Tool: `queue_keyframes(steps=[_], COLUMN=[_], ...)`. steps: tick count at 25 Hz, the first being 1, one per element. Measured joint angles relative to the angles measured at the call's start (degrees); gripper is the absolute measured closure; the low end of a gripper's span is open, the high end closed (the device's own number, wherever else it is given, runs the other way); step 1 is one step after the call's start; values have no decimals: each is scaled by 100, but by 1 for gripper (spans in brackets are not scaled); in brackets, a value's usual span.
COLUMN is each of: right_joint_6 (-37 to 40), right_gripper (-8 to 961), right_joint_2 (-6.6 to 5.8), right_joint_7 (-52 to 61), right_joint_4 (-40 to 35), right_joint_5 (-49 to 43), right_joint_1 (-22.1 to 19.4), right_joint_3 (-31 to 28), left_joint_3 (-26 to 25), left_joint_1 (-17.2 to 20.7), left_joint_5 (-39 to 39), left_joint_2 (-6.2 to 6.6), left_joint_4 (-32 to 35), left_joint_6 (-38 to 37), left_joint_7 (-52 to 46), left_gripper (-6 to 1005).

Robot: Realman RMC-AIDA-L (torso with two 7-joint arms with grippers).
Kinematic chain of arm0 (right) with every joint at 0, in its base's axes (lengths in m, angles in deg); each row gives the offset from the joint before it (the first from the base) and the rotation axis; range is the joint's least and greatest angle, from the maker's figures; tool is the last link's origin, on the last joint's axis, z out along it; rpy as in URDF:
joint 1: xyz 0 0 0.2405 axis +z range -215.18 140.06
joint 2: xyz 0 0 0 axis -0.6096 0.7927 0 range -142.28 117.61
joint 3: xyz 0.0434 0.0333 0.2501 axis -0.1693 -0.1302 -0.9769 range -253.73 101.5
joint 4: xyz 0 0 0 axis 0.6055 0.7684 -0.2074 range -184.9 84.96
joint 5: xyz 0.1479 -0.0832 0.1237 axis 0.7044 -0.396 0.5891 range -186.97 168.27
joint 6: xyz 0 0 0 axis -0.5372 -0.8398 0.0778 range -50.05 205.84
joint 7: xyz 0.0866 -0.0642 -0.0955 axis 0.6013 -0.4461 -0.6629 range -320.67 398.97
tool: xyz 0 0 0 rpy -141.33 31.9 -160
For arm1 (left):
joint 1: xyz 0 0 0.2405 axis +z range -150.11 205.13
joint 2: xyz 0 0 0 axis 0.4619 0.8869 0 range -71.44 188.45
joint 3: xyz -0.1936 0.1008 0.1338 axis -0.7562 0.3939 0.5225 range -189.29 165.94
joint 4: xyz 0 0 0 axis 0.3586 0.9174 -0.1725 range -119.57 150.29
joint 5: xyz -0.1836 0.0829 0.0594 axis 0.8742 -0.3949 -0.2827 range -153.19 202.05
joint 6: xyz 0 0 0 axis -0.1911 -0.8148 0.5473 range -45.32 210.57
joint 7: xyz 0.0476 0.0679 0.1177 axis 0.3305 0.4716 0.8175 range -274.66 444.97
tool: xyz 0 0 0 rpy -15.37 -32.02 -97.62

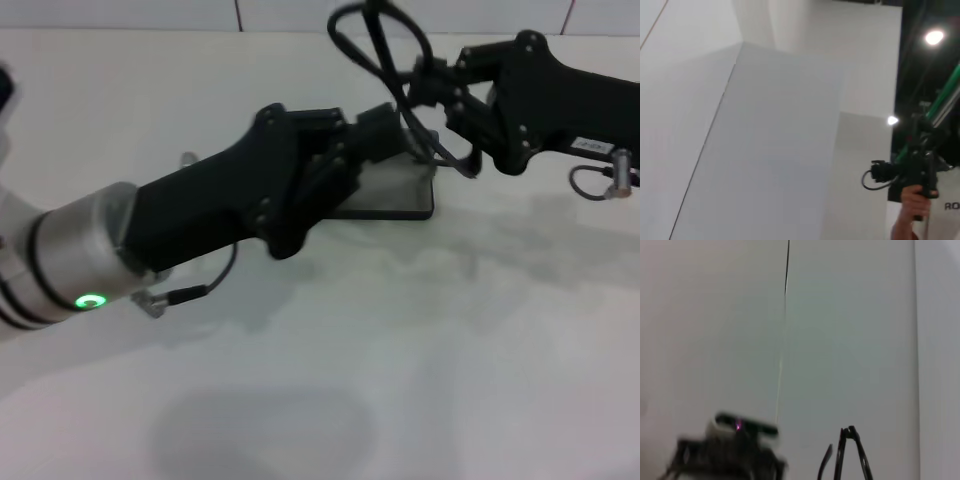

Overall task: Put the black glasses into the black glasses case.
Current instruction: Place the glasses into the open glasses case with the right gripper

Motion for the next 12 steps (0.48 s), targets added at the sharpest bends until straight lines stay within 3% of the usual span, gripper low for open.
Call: queue_keyframes(steps=[5,8,12], right_joint_6=[-547,-783,-1130], right_gripper=[878,875,870], right_joint_2=[-63,-4,116], right_joint_7=[1252,2099,3001], right_joint_4=[-1718,-2758,-3677], right_joint_5=[-1321,-2292,-3621], right_joint_1=[-431,-563,-434], right_joint_3=[-3,-6,134], left_joint_3=[-197,-394,-597], left_joint_1=[244,426,530], left_joint_5=[24,31,4], left_joint_2=[193,287,306], left_joint_4=[17,24,5], left_joint_6=[-463,-531,-541], left_joint_7=[149,150,188], left_gripper=[955,955,955])
